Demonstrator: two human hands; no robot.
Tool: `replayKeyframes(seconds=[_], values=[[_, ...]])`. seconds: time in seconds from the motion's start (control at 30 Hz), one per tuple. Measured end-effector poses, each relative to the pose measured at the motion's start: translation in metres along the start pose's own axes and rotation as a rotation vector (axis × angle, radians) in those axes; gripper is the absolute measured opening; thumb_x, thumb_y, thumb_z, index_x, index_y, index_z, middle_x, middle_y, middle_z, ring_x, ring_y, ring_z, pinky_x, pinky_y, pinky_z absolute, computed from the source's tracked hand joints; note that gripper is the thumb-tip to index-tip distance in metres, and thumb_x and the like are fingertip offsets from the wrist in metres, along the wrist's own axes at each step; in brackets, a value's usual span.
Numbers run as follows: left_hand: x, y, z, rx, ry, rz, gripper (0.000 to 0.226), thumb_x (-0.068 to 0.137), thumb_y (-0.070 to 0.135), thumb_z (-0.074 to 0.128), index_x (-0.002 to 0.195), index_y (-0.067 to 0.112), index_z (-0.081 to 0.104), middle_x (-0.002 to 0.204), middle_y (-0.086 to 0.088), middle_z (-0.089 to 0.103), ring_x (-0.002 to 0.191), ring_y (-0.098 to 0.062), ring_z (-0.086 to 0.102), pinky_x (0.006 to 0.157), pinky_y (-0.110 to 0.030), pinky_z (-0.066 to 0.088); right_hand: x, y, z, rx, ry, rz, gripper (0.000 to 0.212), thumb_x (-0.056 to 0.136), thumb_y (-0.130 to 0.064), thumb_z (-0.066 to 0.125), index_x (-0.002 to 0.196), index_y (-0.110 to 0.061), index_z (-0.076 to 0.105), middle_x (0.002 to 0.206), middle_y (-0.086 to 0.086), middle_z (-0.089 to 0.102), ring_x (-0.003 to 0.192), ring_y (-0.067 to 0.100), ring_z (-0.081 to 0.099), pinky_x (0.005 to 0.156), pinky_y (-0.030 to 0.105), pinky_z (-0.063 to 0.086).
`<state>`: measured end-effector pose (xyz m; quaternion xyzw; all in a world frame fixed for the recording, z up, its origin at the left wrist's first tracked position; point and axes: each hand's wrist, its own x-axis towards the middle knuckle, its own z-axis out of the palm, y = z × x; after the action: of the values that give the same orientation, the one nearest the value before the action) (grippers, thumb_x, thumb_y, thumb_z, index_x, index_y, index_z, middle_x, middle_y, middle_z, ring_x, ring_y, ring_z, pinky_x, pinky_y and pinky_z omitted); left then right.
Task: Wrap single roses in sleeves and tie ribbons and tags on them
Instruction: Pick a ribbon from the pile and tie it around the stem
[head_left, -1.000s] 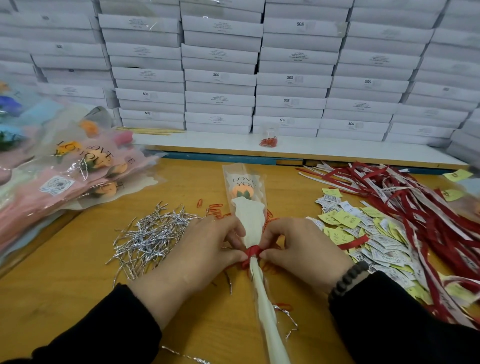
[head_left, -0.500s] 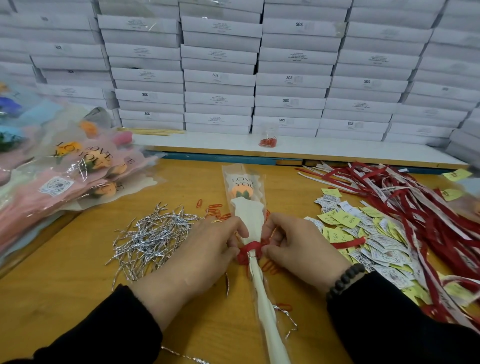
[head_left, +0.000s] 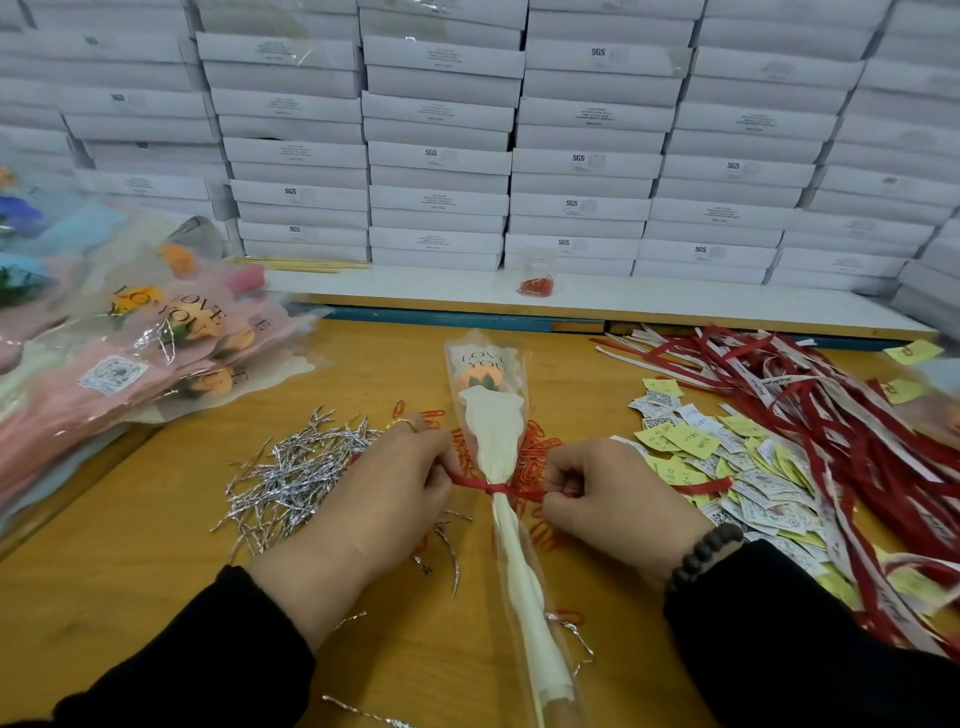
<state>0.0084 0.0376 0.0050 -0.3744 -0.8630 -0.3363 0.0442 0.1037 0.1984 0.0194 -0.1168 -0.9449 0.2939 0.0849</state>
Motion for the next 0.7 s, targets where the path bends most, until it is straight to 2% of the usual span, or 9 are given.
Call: replayKeyframes(seconds=[0.1,0.23,0.3,0.37,0.5,0.6,0.7], values=[[0.000,0.000,-0.001,0.034,-0.001,-0.012,0.022,0.088,0.005,0.048,0.077,0.020,0.059,0.083,0.009,0.042,0.069,-0.006,0.043,0.061,-0.024,0.034,0.000,0.000,-0.001,-0.003,0.010,0.009,0.028,0.077,-0.010,0.060,0.054,-0.019,0.046,0.055,-0.006,0.045,0.052,0.006,0.040,0.049,0.014,0.034],[-0.001,0.003,-0.002,0.031,-0.009,-0.031,0.023,0.088,0.006,0.046,0.074,0.024,0.052,0.084,0.006,0.045,0.072,-0.012,0.047,0.067,-0.030,0.040,0.001,0.000,-0.001,-0.005,-0.011,0.011,0.027,0.079,-0.012,0.060,0.056,-0.020,0.047,0.056,-0.006,0.046,0.053,0.007,0.041,0.051,0.017,0.035],[-0.002,0.005,-0.004,-0.066,-0.003,-0.051,0.025,0.089,0.005,0.045,0.073,0.024,0.050,0.081,0.000,0.052,0.071,-0.019,0.053,0.066,-0.033,0.043,0.001,0.001,0.000,0.014,-0.021,0.018,0.025,0.080,-0.015,0.059,0.058,-0.021,0.050,0.057,-0.007,0.047,0.053,0.007,0.042,0.052,0.019,0.037],[-0.003,0.009,-0.005,-0.231,0.000,-0.089,0.024,0.090,0.003,0.044,0.080,0.023,0.051,0.074,-0.008,0.056,0.061,-0.022,0.054,0.059,-0.036,0.045,0.002,0.002,0.000,0.044,-0.024,0.027,0.021,0.081,-0.017,0.059,0.061,-0.020,0.055,0.056,-0.006,0.049,0.053,0.006,0.043,0.053,0.020,0.038],[0.001,0.011,-0.009,-0.539,-0.071,-0.176,0.023,0.092,-0.002,0.042,0.090,0.017,0.055,0.058,-0.005,0.047,0.045,-0.013,0.037,0.047,-0.025,0.032,0.003,0.003,0.000,0.071,-0.025,0.039,0.021,0.082,-0.017,0.059,0.061,-0.020,0.056,0.055,-0.007,0.048,0.051,0.006,0.042,0.053,0.020,0.037],[0.001,0.015,-0.014,-0.802,-0.146,-0.194,0.003,0.087,0.006,0.058,0.089,0.006,0.061,0.053,-0.002,0.040,0.040,-0.006,0.032,0.039,-0.015,0.027,0.002,0.003,0.003,0.029,-0.026,0.035,0.019,0.083,-0.018,0.057,0.064,-0.019,0.056,0.058,-0.007,0.048,0.054,0.007,0.043,0.055,0.023,0.039],[-0.001,0.016,-0.018,-0.728,-0.257,-0.101,0.016,0.069,0.023,0.069,0.072,0.007,0.069,0.050,0.004,0.048,0.043,-0.003,0.037,0.042,-0.012,0.032,0.001,0.001,0.004,0.002,-0.014,0.026,0.017,0.084,-0.018,0.056,0.067,-0.017,0.056,0.059,-0.005,0.047,0.056,0.008,0.042,0.057,0.025,0.040]])
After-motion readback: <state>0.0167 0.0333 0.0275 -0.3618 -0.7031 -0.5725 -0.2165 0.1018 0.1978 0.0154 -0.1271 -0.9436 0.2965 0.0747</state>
